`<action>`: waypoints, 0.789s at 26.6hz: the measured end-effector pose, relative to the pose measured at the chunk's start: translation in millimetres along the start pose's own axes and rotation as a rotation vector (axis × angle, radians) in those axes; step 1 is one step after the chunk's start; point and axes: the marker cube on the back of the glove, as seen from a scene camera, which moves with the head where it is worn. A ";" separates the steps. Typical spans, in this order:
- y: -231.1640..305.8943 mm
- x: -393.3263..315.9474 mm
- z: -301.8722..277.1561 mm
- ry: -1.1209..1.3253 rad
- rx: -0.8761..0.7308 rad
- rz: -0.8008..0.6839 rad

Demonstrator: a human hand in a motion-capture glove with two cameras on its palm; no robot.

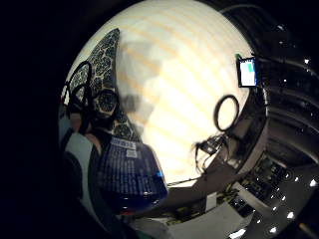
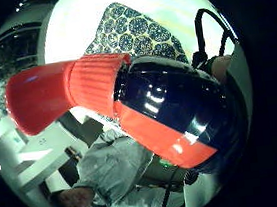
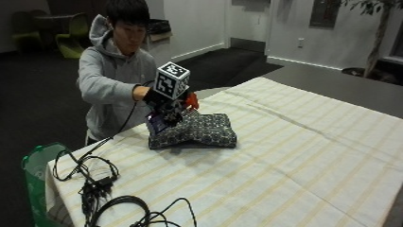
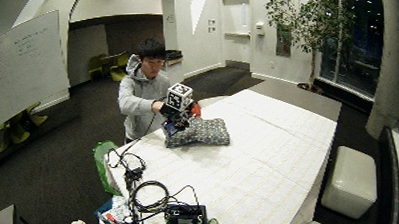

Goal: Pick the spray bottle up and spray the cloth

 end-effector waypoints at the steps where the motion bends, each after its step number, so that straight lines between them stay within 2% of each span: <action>1: 0.5 -0.6 -0.4 0.003 0.000 0.000; 12: 17.0 0.1 -48.2 0.052 0.056 0.015; 21: 4.8 -2.5 -17.9 -0.008 0.048 0.002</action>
